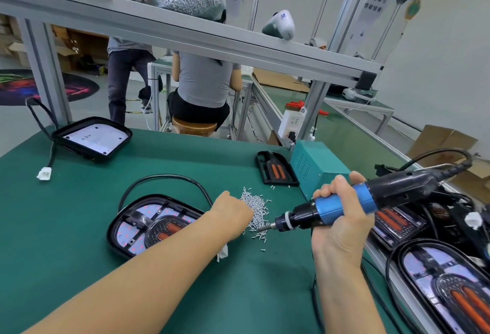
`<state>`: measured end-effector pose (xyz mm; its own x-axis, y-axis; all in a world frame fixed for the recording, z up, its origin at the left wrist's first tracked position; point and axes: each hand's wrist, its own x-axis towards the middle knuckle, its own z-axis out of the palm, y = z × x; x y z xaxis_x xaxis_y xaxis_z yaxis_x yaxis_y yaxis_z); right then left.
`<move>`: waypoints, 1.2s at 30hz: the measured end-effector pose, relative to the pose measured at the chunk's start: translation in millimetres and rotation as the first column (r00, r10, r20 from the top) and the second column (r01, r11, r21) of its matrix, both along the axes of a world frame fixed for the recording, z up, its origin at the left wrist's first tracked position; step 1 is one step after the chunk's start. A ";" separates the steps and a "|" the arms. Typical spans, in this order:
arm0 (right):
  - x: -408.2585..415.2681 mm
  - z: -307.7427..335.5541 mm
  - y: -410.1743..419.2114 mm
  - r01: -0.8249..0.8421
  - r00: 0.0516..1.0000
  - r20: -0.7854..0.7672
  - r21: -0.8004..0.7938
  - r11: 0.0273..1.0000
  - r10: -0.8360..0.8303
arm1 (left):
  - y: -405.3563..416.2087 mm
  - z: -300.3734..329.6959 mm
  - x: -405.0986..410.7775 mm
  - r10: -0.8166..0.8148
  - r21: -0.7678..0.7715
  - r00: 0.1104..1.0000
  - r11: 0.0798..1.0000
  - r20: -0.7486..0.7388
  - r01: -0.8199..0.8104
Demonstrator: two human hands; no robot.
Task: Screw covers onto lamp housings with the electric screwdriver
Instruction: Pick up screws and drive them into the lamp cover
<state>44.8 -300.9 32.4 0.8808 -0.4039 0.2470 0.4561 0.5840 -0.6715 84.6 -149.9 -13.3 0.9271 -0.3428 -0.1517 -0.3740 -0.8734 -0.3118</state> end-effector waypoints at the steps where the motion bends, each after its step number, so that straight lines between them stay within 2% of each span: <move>1: -0.7 -0.4 0.1 0.000 1.000 -0.003 0.001 1.000 0.000 | -0.4 -0.5 -1.1 -0.010 0.011 1.000 1.000 -0.014 0.010; 5: -2.8 -2.1 0.4 -0.012 1.000 0.004 0.000 1.000 0.012 | 0.7 -5.0 -3.5 -0.026 0.030 0.998 0.999 -0.055 0.028; 7: -3.5 -0.7 -0.9 -0.007 1.000 0.008 0.001 1.000 0.007 | 1.4 -5.4 -3.0 0.002 -0.022 0.998 1.000 -0.069 -0.003; 9: -3.7 1.4 -4.3 0.007 1.000 0.014 0.007 1.000 -0.007 | 1.6 -3.0 -2.4 0.057 -0.212 0.996 0.975 -0.062 -0.069; 10: -3.8 2.6 -6.2 0.014 1.000 0.021 0.011 1.000 -0.014 | 2.0 -1.0 -2.7 0.083 -0.359 0.995 0.928 -0.061 -0.099; 11: -4.0 3.7 -8.0 0.020 0.999 0.027 0.013 1.000 -0.020 | 3.2 1.1 -3.4 0.109 -0.520 0.991 0.844 -0.077 -0.133; 13: -4.3 6.0 -10.5 0.026 0.999 0.032 0.018 1.000 -0.026 | 8.7 5.1 -7.8 0.150 -0.786 0.978 0.583 -0.148 -0.208; 16: -5.7 10.0 -10.5 0.000 0.999 0.043 0.038 0.999 -0.001 | 20.2 10.1 -19.7 0.136 -0.939 0.951 0.172 -0.278 -0.299; 18: -6.9 12.9 -7.8 -0.031 0.998 0.056 0.058 0.998 0.028 | 29.7 12.6 -29.2 0.079 -0.933 0.932 -0.094 -0.354 -0.347; 20: -8.7 15.6 -3.6 -0.062 0.996 0.068 0.078 0.995 0.057 | 41.8 14.6 -40.4 0.037 -0.878 0.919 -0.314 -0.392 -0.362; 24: -14.0 20.0 7.3 -0.099 0.992 0.085 0.109 0.989 0.090 | 66.5 17.0 -65.1 -0.034 -0.731 0.897 -0.567 -0.441 -0.380; 27: -17.6 24.5 19.1 -0.132 0.987 0.105 0.133 0.982 0.118 | 77.9 17.3 -80.7 -0.062 -0.638 0.885 -0.670 -0.461 -0.379; 33: -26.4 37.0 51.0 -0.220 0.970 0.140 0.174 0.960 0.197 | 89.5 16.6 -104.7 -0.124 -0.520 0.881 -0.766 -0.457 -0.378; 36: -31.5 41.9 64.1 -0.278 0.956 0.154 0.199 0.940 0.250 | 91.5 12.4 -112.6 -0.174 -0.486 0.873 -0.772 -0.457 -0.408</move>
